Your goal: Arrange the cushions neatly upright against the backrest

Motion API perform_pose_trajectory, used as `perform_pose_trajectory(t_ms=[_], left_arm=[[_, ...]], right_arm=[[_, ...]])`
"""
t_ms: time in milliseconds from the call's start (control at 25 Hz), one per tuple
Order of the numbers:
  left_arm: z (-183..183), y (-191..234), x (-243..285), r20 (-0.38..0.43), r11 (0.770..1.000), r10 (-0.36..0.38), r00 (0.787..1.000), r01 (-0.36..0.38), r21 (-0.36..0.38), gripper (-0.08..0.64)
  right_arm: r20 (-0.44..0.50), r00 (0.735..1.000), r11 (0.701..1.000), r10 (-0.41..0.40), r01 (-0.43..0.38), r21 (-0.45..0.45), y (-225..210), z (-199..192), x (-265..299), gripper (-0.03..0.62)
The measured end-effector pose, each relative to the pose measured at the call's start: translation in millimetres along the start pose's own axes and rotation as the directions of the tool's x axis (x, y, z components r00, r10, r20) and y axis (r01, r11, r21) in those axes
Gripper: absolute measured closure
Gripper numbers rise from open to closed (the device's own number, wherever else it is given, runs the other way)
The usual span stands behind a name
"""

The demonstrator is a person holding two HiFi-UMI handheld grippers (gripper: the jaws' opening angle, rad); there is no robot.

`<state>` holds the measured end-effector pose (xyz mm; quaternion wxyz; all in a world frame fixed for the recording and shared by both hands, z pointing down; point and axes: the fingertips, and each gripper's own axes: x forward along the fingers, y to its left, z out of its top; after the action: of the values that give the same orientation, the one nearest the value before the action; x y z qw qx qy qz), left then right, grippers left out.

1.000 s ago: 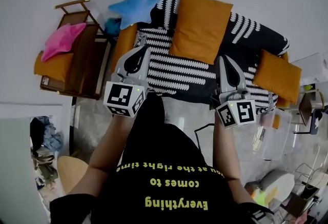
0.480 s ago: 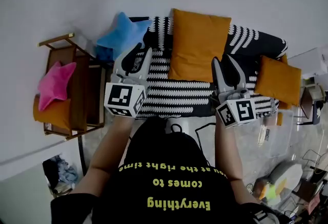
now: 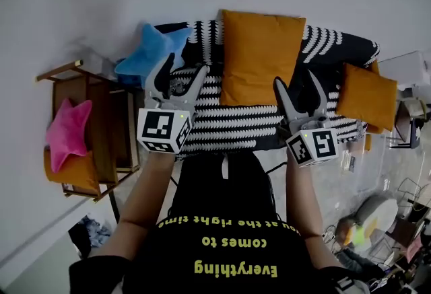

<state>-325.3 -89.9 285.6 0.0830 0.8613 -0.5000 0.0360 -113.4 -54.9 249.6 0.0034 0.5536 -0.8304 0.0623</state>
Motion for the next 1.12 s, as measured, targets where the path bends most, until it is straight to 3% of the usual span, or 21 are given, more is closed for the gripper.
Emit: perform_pose_trajectory(t_ms=[200, 480, 640, 880, 1120], left_arm=[[-10, 10, 24, -0.012, 0.999, 0.035, 0.999, -0.036, -0.040, 0.180], [-31, 7, 57, -0.046, 0.988, 0.126, 0.991, -0.129, -0.081, 0.092], [-52, -3, 73, -0.086, 0.977, 0.175, 0.981, -0.184, -0.108, 0.060], [-99, -19, 97, -0.159, 0.951, 0.243, 0.957, -0.268, -0.155, 0.034], [-154, -23, 102, -0.219, 0.904, 0.334, 0.917, -0.377, -0.200, 0.020]], right_arm=[[-0.016, 1.000, 0.998, 0.022, -0.021, 0.054, -18, -14, 24, 0.177], [-0.041, 0.987, 0.986, 0.153, -0.150, 0.072, -46, -33, 53, 0.137], [-0.088, 0.971, 0.975, 0.220, -0.217, 0.048, -72, -48, 71, 0.081], [-0.217, 0.924, 0.940, 0.314, -0.334, -0.064, -116, -91, 102, 0.039], [-0.363, 0.852, 0.862, 0.378, -0.466, -0.197, -146, -133, 139, 0.038]])
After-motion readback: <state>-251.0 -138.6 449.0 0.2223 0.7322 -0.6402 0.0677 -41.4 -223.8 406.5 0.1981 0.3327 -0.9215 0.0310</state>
